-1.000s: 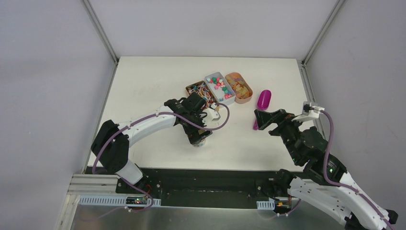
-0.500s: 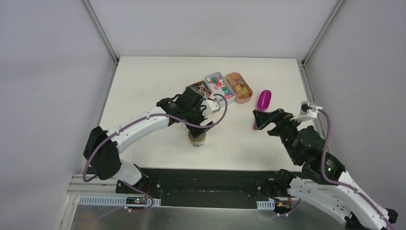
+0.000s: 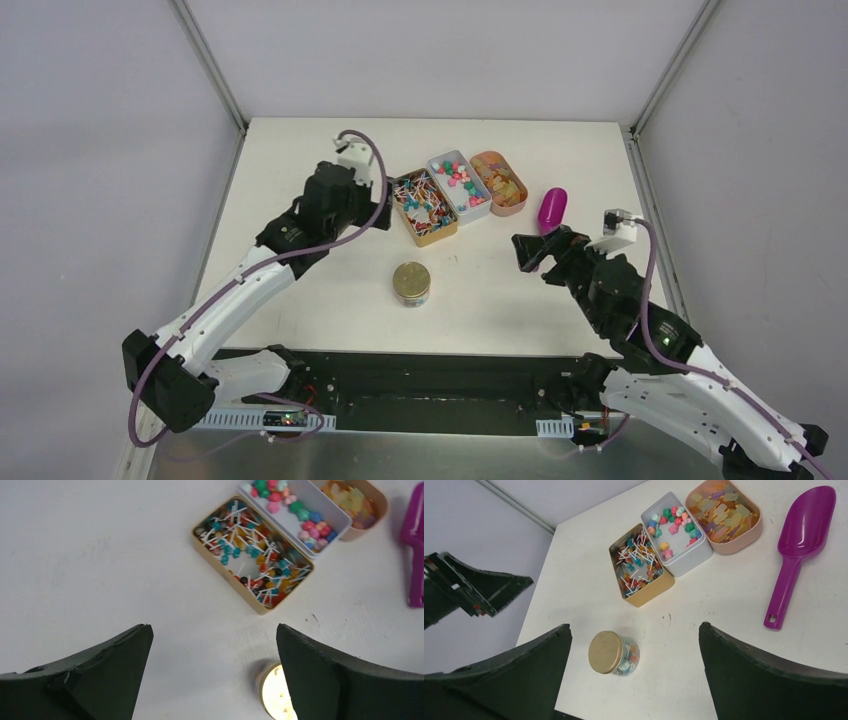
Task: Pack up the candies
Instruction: Close the bottle lid on the packing bottle.
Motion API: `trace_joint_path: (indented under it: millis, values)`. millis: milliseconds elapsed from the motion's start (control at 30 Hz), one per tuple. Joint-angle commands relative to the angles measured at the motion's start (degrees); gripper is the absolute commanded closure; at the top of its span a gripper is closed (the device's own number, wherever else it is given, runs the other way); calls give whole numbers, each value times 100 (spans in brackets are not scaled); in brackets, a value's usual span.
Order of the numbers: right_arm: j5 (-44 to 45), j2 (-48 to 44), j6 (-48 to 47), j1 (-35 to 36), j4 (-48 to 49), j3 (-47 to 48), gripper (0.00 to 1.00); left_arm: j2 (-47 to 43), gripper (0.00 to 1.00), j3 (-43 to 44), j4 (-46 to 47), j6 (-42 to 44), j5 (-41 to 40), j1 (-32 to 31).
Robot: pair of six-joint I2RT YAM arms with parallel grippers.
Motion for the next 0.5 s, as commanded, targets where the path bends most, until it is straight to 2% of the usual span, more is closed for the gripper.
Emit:
trace_joint_path:
  millis: [0, 133, 267, 467]
  values:
    - [-558, 221, 49, -9, 380, -215, 2, -453, 1, -319, 354, -1189, -736, 501]
    - [-1257, 766, 7, -8, 707, -369, 8, -724, 1, -620, 388, -1152, -218, 623]
    - [-2008, 1433, -165, -8, 1141, -382, 19, -985, 1, -1034, 360, -1259, 243, 650]
    - [-2656, 2227, -242, -8, 2198, -536, 48, -1120, 6, -1638, 294, -1800, 1288, 764]
